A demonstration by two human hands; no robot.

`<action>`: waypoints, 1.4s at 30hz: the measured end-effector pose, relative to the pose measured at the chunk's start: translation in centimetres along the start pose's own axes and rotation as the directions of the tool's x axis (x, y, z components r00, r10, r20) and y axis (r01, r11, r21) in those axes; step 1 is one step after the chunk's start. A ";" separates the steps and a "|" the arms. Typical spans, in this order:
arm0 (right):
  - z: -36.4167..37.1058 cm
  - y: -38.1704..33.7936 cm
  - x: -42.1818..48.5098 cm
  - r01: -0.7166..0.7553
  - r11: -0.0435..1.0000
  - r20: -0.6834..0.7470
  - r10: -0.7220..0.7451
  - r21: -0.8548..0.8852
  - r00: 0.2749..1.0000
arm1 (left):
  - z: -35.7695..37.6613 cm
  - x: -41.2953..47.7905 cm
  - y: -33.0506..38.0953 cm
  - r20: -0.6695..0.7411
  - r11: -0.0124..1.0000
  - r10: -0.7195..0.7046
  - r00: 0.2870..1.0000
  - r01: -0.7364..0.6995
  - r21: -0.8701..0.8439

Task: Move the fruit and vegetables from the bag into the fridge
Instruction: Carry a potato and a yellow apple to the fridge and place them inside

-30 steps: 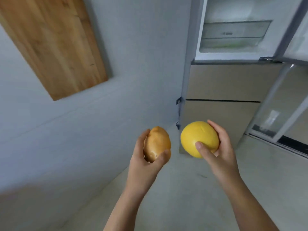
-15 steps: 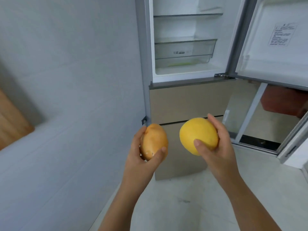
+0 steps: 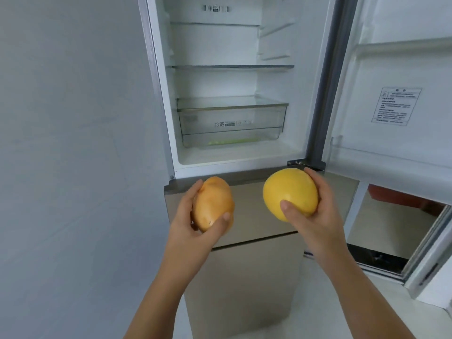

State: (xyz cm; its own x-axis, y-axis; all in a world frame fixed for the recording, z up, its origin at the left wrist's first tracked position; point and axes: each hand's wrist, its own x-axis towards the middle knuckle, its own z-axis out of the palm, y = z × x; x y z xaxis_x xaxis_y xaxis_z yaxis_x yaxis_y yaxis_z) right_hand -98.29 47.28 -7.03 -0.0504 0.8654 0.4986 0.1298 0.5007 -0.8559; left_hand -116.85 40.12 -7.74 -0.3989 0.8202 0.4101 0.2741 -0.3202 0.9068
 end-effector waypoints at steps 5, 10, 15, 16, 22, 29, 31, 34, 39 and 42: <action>1.3 2.1 6.9 0.059 0.998 0.039 -0.059 0.016 0.997 | 1.8 6.5 -1.5 -0.010 1.000 -0.006 1.000 0.006 0.008; 4.0 4.1 13.5 0.137 0.991 0.031 -0.137 0.012 0.990 | 3.2 14.7 -2.6 0.012 0.997 0.066 0.998 -0.066 0.027; 6.3 5.1 20.5 0.193 0.980 -0.006 -0.193 0.048 0.981 | 3.5 23.7 -3.5 0.021 0.992 0.126 0.992 -0.126 0.014; 6.8 5.2 21.8 0.192 0.980 -0.011 -0.191 0.056 0.981 | 3.7 25.4 -3.7 0.032 0.990 0.137 0.990 -0.138 0.010; 9.6 5.6 28.6 0.263 0.963 -0.037 -0.261 0.065 0.965 | 5.3 33.7 -5.0 0.100 0.981 0.189 0.977 -0.192 0.029; 11.1 6.3 35.6 0.379 0.916 -0.034 -0.378 0.128 0.925 | 6.3 41.2 -6.5 0.125 0.964 0.206 0.971 -0.223 0.144; 11.7 6.3 37.8 0.408 0.901 -0.047 -0.405 0.147 0.913 | 6.4 43.1 -6.7 0.111 0.957 0.209 0.971 -0.227 0.183; 12.5 6.1 41.3 0.451 0.875 -0.048 -0.450 0.176 0.891 | 6.3 45.8 -6.7 0.093 0.945 0.186 0.978 -0.205 0.256; 13.2 5.5 46.6 0.519 0.834 -0.025 -0.525 0.188 0.851 | 6.2 50.0 -7.0 0.136 0.924 0.142 0.980 -0.181 0.337; 13.6 4.9 49.3 0.524 0.836 0.015 -0.533 0.165 0.846 | 6.3 52.2 -7.4 0.184 0.914 0.094 0.978 -0.158 0.375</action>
State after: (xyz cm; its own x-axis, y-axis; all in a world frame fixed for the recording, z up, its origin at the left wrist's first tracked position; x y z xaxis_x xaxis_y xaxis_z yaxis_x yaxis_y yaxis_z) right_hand -113.64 92.72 11.47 -0.1269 0.4653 0.8760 -0.0817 0.8753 -0.4767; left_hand -134.16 88.31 6.35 -0.2035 0.8598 0.4684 0.6414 -0.2444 0.7273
